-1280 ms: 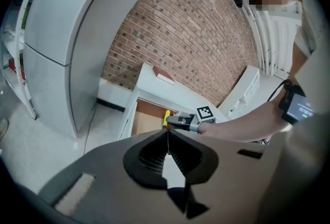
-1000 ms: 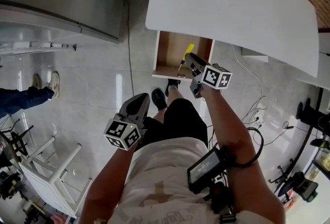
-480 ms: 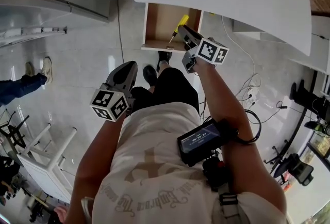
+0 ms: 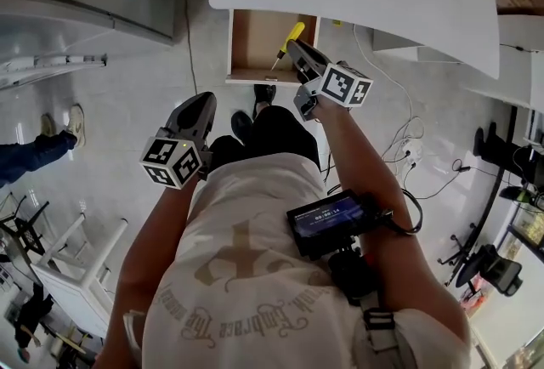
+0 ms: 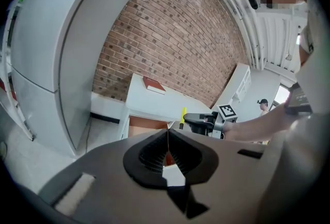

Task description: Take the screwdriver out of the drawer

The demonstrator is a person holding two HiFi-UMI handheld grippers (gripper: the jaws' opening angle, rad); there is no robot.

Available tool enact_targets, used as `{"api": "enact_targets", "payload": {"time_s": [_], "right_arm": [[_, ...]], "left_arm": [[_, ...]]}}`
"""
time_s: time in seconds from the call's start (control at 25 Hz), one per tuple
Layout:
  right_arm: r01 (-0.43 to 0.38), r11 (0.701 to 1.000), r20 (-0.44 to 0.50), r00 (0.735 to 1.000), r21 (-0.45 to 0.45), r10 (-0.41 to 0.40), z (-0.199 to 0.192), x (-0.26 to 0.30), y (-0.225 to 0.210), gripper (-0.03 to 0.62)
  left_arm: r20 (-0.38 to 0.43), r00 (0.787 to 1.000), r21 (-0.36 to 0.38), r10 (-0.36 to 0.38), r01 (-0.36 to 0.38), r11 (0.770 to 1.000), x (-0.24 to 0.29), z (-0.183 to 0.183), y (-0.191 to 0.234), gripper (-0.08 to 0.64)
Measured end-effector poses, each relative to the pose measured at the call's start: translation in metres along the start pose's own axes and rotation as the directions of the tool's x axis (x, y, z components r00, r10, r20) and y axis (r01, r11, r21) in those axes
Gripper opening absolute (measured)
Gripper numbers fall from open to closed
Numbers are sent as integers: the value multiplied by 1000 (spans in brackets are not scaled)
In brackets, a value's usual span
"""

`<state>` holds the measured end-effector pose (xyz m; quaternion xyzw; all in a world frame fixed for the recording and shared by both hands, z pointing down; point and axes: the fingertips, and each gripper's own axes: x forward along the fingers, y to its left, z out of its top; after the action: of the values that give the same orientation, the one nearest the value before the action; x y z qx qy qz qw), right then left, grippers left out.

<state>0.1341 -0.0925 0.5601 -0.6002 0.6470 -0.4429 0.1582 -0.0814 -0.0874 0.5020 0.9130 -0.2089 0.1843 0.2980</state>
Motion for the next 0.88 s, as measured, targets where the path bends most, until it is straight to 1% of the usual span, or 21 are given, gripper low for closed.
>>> {"api": "enact_targets", "payload": {"time_s": [0.08,0.2,0.36,0.52,0.88], "right_arm": [[5,1000,14,1000,-17,-5,6,-5,5,54],[-4,1000,40,999,-18,5,14,-12,12,54],[4,1000,65,998,-30,-2,24,-27,19,54],[-21,999,82,996,-39,24,33,-47,26,54],[-35,986,91,995,-162,50,52,-71,53,54]], "left_arm": [[4,1000,7,-4,4,1000,-1,3,-1,9],[7,1000,16,-11,11,1000,-1,7,-1,9],[14,1000,27,-16,16,999,-2,12,-7,9],[28,999,43,-23,22,999,0,17,-23,9],[64,997,67,-51,47,997,2,34,-35,9]]}}
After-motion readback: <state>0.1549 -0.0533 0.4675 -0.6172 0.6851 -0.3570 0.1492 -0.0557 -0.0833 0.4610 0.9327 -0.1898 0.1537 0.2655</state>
